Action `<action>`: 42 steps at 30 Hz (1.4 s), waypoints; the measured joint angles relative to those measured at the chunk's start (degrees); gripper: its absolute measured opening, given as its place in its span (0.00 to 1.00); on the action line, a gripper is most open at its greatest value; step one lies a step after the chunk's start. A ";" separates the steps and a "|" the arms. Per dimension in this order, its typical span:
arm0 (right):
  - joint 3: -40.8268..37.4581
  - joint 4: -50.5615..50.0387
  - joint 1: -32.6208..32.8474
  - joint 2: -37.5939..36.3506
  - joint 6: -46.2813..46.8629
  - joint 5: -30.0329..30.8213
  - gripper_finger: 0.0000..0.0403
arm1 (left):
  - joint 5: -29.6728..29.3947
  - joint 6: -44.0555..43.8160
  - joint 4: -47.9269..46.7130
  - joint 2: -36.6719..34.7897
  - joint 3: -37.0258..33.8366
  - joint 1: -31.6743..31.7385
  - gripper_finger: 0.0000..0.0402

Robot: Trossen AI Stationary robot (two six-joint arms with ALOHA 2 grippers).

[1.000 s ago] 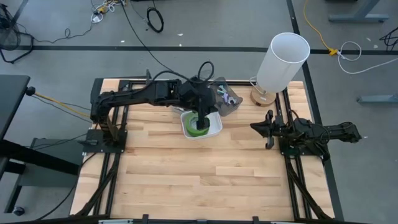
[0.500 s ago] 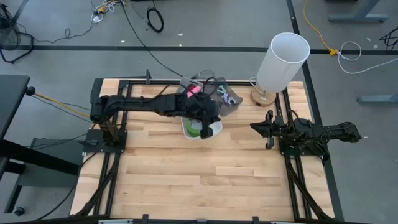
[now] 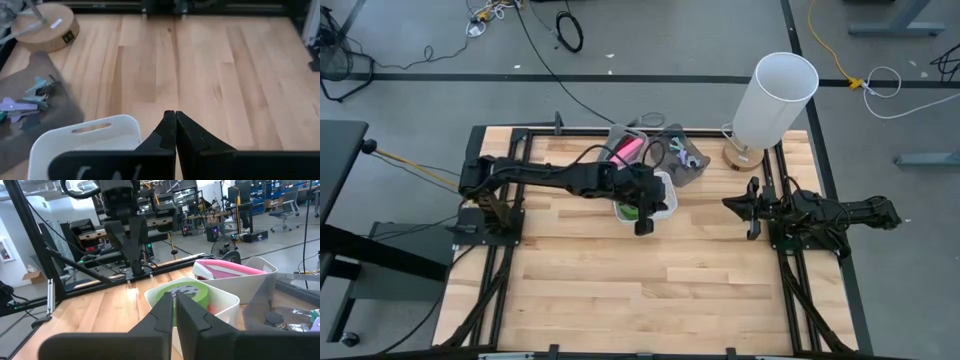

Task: Pick and place Stapler, Stapler remover, tape
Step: Return to Home Position

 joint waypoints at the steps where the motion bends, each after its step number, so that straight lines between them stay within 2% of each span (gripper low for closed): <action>1: 0.00 0.08 0.00 0.00 -0.01 -0.03 0.06 | 0.48 0.00 0.93 -0.78 -1.17 0.00 0.00; 7: 0.02 0.06 0.01 0.00 -0.06 -0.05 0.06 | 0.85 -1.45 5.72 -6.92 -10.64 0.02 0.00; 15: 0.02 0.06 0.02 0.02 -0.04 0.02 0.06 | 0.87 -4.12 18.46 -17.84 -26.61 0.02 0.00; 24: 0.02 0.06 0.02 0.20 0.00 0.02 0.06 | 0.89 -8.33 27.78 -29.91 -42.85 -0.17 0.00; 28: 0.02 0.03 0.02 0.22 0.00 0.01 0.06 | 0.79 -10.42 28.49 -34.48 -47.88 -0.13 0.00; 34: 0.02 0.04 0.02 0.22 0.00 -0.03 0.06 | 0.72 -7.50 28.43 -40.62 -54.25 -0.02 0.01; 42: 0.02 0.02 0.02 0.28 0.00 -0.06 0.06 | -0.81 -9.29 28.52 -48.89 -61.84 -0.02 0.01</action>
